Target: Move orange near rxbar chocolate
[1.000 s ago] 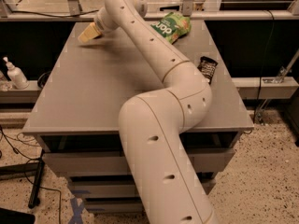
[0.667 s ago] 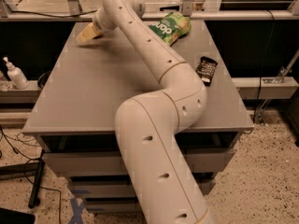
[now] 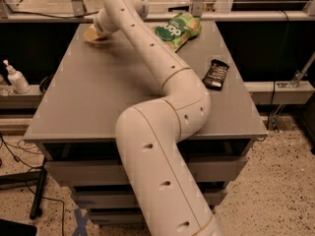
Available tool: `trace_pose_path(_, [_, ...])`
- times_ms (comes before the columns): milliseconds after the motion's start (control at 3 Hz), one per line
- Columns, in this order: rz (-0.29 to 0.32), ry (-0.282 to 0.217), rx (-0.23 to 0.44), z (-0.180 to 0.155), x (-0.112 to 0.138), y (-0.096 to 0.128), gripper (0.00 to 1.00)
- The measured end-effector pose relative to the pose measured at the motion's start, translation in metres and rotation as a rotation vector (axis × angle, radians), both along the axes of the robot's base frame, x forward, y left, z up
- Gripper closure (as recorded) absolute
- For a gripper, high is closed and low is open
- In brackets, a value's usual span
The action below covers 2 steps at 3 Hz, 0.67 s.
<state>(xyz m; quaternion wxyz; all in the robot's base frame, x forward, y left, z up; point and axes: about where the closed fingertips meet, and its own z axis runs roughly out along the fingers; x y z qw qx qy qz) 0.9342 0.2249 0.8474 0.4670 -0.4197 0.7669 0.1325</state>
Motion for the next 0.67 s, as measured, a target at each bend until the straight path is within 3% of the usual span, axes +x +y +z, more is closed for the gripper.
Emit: trace_pose_path(667, [-0.02, 0.001, 0.0, 0.011, 0.0, -0.007, 0.87])
